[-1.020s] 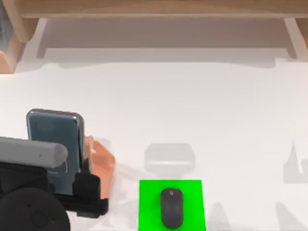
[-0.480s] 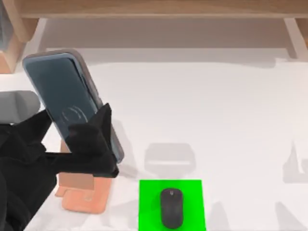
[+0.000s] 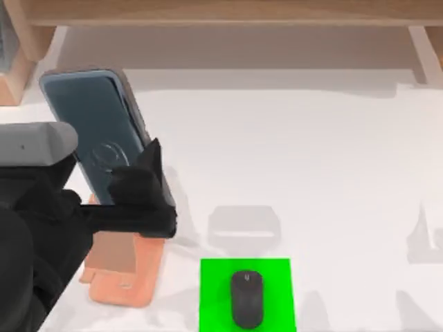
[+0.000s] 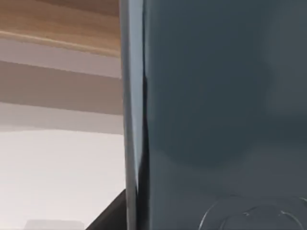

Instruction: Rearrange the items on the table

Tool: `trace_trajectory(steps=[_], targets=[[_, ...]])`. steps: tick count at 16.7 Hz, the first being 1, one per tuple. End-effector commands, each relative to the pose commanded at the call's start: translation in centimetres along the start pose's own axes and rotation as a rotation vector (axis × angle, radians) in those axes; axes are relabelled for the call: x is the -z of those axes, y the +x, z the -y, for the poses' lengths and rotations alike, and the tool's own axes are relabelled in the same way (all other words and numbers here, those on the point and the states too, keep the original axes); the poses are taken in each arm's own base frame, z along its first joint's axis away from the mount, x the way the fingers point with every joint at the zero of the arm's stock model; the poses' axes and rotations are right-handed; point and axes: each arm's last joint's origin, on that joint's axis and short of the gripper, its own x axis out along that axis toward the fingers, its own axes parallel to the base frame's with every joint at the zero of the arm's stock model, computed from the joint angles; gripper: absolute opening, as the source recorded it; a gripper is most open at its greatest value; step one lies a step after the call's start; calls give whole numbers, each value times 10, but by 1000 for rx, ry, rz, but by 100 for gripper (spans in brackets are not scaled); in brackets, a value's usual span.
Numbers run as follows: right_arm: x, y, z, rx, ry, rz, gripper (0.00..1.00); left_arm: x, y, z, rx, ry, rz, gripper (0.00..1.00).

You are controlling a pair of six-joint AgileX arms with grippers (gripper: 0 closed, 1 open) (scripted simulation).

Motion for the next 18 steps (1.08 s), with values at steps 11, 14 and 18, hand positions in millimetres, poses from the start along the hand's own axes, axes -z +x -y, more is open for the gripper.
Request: trace_trajectory(steps=[11, 14, 18], targets=[[0, 0, 0, 0, 0, 0, 100, 64, 41, -41, -183, 247, -222, 0], [0, 0, 0, 0, 0, 0, 100, 64, 41, -41, -183, 247, -222, 23], [0, 0, 0, 0, 0, 0, 100, 64, 41, -41, -183, 247, -222, 53]])
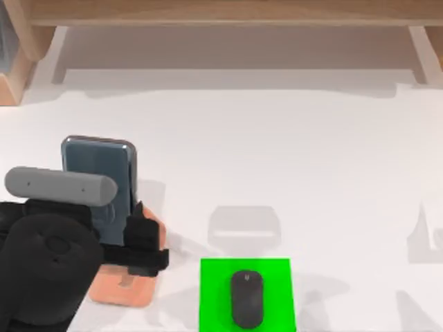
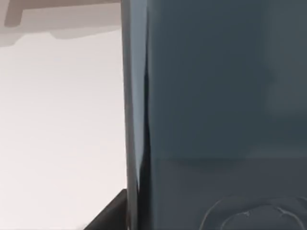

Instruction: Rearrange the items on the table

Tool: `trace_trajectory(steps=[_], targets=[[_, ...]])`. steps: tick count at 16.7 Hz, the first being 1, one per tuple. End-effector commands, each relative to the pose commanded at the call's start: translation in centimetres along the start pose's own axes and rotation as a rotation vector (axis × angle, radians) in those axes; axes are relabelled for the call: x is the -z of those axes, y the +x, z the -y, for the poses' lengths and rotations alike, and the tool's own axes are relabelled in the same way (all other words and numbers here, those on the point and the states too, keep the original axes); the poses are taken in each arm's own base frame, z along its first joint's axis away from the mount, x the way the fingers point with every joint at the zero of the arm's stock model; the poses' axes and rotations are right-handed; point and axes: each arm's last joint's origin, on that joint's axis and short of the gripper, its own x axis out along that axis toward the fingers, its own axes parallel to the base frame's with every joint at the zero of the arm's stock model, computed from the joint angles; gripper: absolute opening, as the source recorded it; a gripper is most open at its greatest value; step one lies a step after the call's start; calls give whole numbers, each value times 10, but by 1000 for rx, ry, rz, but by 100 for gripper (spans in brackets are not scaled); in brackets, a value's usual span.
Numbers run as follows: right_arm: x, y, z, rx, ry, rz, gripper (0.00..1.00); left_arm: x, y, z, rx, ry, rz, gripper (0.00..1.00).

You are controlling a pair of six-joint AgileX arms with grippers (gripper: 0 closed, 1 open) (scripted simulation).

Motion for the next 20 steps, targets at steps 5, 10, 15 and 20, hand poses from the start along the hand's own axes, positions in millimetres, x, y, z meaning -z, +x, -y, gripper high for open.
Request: trace_trajectory(steps=[5, 10, 15, 20], targets=[[0, 0, 0, 0, 0, 0, 100, 0, 0, 0, 0, 0, 0, 90], [0, 0, 0, 0, 0, 0, 100, 0, 0, 0, 0, 0, 0, 100], [0, 0, 0, 0, 0, 0, 100, 0, 0, 0, 0, 0, 0, 100], [0, 0, 0, 0, 0, 0, 100, 6, -11, 3, -1, 0, -4, 100]])
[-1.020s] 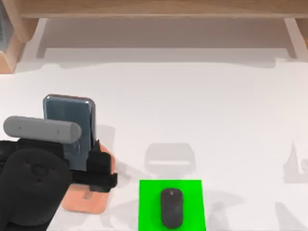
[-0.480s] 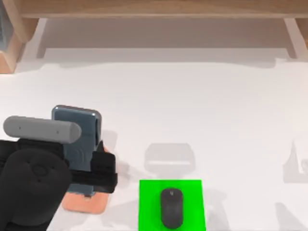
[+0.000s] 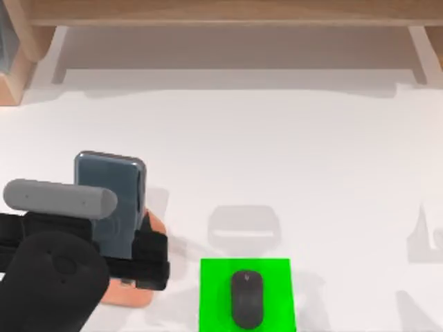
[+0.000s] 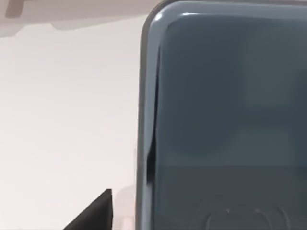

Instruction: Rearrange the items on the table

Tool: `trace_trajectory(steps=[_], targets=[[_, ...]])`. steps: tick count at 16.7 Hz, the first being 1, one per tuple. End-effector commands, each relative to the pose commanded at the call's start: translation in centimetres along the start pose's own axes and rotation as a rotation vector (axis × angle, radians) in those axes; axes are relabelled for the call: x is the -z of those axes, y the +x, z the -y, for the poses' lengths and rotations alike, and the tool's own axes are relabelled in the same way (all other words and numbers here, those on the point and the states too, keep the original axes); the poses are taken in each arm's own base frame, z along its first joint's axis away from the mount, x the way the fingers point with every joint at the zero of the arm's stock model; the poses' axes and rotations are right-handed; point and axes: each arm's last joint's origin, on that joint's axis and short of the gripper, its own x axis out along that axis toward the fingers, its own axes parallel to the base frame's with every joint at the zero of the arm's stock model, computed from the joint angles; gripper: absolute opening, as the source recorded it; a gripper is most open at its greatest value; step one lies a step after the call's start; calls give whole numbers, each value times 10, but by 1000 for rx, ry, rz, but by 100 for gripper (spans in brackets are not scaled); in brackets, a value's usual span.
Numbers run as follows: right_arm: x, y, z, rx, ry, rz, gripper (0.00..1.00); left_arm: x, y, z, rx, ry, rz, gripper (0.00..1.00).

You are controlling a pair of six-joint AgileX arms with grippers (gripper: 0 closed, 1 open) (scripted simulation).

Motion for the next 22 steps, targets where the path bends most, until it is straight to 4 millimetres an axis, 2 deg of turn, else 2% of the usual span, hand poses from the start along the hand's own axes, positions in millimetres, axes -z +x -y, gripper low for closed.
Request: trace_trajectory(steps=[6, 13, 22], targets=[[0, 0, 0, 0, 0, 0, 100, 8, -15, 1, 1, 0, 4, 100], [0, 0, 0, 0, 0, 0, 100, 7, -15, 0, 6, -7, 6, 100], [0, 0, 0, 0, 0, 0, 100, 0, -12, -29, 125, -96, 109, 100]])
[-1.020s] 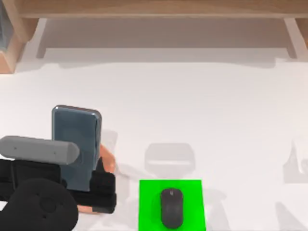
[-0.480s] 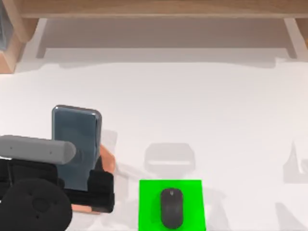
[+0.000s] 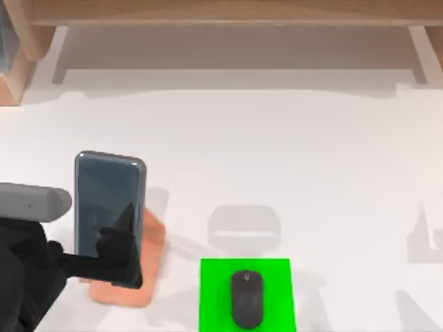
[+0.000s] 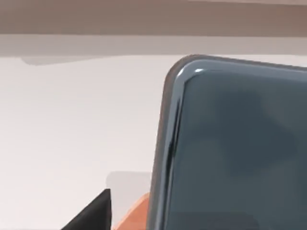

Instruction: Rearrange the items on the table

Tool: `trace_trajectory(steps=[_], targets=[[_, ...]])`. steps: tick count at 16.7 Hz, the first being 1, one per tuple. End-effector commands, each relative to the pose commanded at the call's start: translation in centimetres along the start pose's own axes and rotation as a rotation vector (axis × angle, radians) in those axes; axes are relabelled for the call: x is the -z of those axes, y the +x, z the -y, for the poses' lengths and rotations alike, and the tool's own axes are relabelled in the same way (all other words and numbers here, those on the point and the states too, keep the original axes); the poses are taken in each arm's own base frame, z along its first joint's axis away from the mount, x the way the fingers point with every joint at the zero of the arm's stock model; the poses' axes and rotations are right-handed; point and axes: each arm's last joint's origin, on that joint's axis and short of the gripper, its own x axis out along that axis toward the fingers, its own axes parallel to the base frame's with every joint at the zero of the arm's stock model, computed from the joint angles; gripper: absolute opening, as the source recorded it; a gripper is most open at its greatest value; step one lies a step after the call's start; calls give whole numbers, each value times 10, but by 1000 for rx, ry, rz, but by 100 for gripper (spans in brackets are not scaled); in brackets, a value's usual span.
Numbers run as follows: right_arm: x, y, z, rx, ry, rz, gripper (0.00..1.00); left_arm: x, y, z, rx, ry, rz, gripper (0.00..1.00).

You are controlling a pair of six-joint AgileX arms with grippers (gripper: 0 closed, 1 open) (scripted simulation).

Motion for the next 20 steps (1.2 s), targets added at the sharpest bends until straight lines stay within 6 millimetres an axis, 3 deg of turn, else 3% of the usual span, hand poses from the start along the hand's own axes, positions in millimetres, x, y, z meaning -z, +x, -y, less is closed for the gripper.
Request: trace_trajectory(steps=[15, 20], targets=[[0, 0, 0, 0, 0, 0, 100, 12, -3, -50, 49, 52, 257, 100], [0, 0, 0, 0, 0, 0, 100, 18, -2, -70, -41, 82, 331, 100]])
